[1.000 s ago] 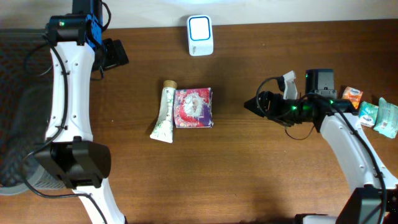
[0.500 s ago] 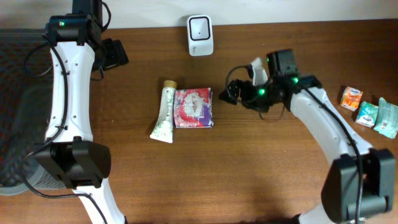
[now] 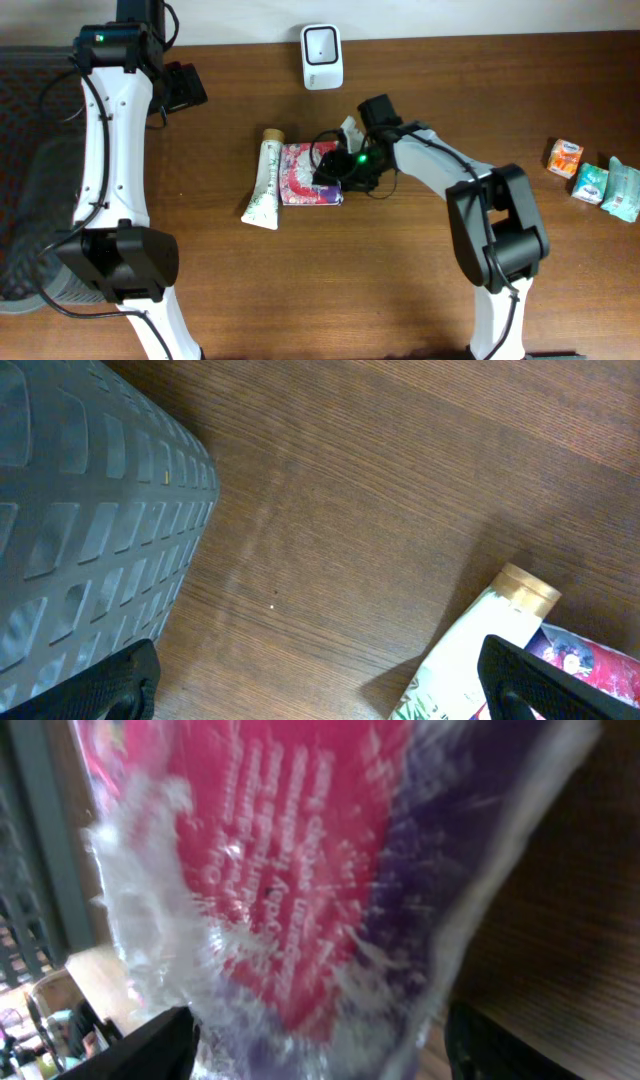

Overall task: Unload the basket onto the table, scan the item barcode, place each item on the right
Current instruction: 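Reach the right gripper to the red-purple snack bag, grasp and lift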

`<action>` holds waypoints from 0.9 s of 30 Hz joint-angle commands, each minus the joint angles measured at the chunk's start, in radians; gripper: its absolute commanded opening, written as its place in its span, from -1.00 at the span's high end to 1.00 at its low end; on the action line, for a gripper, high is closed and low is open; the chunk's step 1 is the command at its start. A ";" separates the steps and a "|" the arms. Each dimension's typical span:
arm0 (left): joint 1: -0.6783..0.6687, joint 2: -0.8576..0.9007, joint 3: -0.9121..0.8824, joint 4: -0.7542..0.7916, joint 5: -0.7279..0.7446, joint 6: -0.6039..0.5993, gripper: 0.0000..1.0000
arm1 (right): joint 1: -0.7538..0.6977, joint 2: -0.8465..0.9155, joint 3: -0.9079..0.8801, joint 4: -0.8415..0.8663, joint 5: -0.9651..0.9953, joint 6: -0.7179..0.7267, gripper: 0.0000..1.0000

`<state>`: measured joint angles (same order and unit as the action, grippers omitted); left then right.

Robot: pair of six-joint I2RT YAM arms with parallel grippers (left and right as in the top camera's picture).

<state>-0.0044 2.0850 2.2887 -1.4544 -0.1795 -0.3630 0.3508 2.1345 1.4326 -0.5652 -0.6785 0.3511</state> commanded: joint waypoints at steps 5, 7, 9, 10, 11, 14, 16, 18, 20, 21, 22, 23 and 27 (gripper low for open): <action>0.001 -0.024 0.005 0.002 0.003 -0.010 -0.99 | -0.005 -0.020 0.113 -0.137 0.095 0.004 0.92; -0.004 -0.024 0.005 0.002 0.003 -0.010 -0.98 | -0.003 -0.087 0.279 -0.412 0.447 0.001 0.92; -0.003 -0.024 0.005 0.002 0.003 -0.010 -0.98 | -0.003 -0.118 0.384 -0.607 0.672 0.002 0.92; 0.005 -0.024 0.005 0.002 0.003 -0.010 -0.98 | -0.003 -0.122 0.413 -0.713 0.822 0.045 0.92; 0.010 -0.024 0.005 0.002 0.003 -0.010 -0.98 | -0.003 -0.117 0.410 -0.819 1.007 0.129 0.92; 0.006 -0.024 0.005 0.002 0.003 -0.010 -0.98 | -0.004 -0.112 0.293 -0.856 1.164 0.170 0.92; 0.009 -0.024 0.005 0.002 0.003 -0.010 -0.98 | -0.004 -0.108 0.231 -0.840 1.191 0.185 0.92; 0.007 -0.024 0.005 0.002 0.003 -0.010 -0.98 | -0.004 -0.069 0.193 -0.833 1.186 0.185 0.81; 0.007 -0.024 0.005 0.002 0.003 -0.010 -0.98 | 0.008 -0.063 0.195 -0.826 1.134 0.184 0.63; 0.008 -0.024 0.005 0.002 0.003 -0.010 -0.98 | 0.032 -0.063 0.215 -0.803 1.035 0.180 0.55; 0.008 -0.024 0.005 0.002 0.003 -0.010 -0.98 | 0.051 -0.063 0.226 -0.779 0.970 0.174 0.39; 0.007 -0.024 0.005 0.002 0.003 -0.010 -0.98 | 0.074 -0.063 0.233 -0.746 0.894 0.145 0.33; 0.008 -0.024 0.005 0.002 0.003 -0.010 -0.99 | 0.175 -0.063 0.288 -0.581 0.564 0.119 -0.55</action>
<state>-0.0032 2.0850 2.2887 -1.4540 -0.1795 -0.3630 0.4973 2.0560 1.6718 -1.1618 0.1181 0.4854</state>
